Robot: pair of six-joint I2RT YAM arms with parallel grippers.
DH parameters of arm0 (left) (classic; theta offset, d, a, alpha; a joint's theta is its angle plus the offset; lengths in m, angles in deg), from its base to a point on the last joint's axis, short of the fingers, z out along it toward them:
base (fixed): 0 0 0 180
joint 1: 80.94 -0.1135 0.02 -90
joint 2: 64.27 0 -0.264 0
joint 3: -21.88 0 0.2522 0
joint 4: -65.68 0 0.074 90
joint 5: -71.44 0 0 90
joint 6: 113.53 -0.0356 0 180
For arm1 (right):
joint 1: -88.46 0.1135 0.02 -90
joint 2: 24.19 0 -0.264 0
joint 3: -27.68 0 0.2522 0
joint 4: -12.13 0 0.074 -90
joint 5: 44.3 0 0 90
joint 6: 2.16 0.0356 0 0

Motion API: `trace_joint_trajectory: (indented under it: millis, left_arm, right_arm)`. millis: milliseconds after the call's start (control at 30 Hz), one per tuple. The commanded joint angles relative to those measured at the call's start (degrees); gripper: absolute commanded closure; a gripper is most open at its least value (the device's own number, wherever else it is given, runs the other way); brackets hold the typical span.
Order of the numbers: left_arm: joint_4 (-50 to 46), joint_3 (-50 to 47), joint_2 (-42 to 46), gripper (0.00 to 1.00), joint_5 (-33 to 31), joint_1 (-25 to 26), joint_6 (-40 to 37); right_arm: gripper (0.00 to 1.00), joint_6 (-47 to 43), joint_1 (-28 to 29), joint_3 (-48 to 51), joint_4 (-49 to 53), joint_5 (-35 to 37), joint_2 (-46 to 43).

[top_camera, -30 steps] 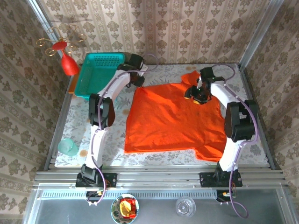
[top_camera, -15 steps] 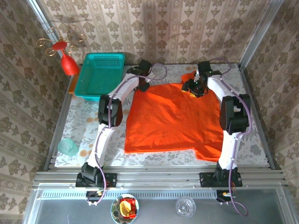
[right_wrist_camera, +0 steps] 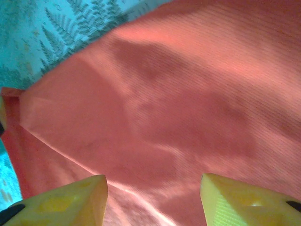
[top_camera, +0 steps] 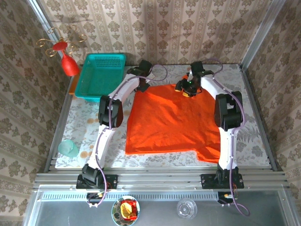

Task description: Fold the inside-out t-shirt

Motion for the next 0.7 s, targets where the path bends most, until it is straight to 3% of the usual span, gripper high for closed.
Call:
trace_joint_trajectory:
  millis: [0, 167, 267, 467, 667]
  left_arm:
    - [-0.8, 2.1, -1.2, 0.97, 0.1, -0.5, -0.7]
    - [-1.3, 2.7, -0.3, 1.0, 3.0, -1.4, 1.6]
    - [-3.1, 3.9, 0.3, 1.0, 7.5, -3.7, 5.0]
    - [-4.4, 4.6, 2.9, 1.0, 23.1, -9.7, 15.5]
    - [1.3, 1.3, 5.8, 1.0, 41.7, -16.5, 29.1]
  right_arm:
    - [0.44, 4.4, 0.1, -3.5, -4.4, -3.4, 3.6]
    - [0.44, 10.5, -0.2, -8.3, -10.9, -6.8, 9.6]
    - [0.44, 13.3, -0.5, -10.7, -10.7, -5.3, 12.8]
    - [0.44, 14.6, -1.7, -9.7, -6.0, 2.0, 13.9]
    - [0.44, 13.5, -2.5, -7.9, -5.0, 3.7, 13.5]
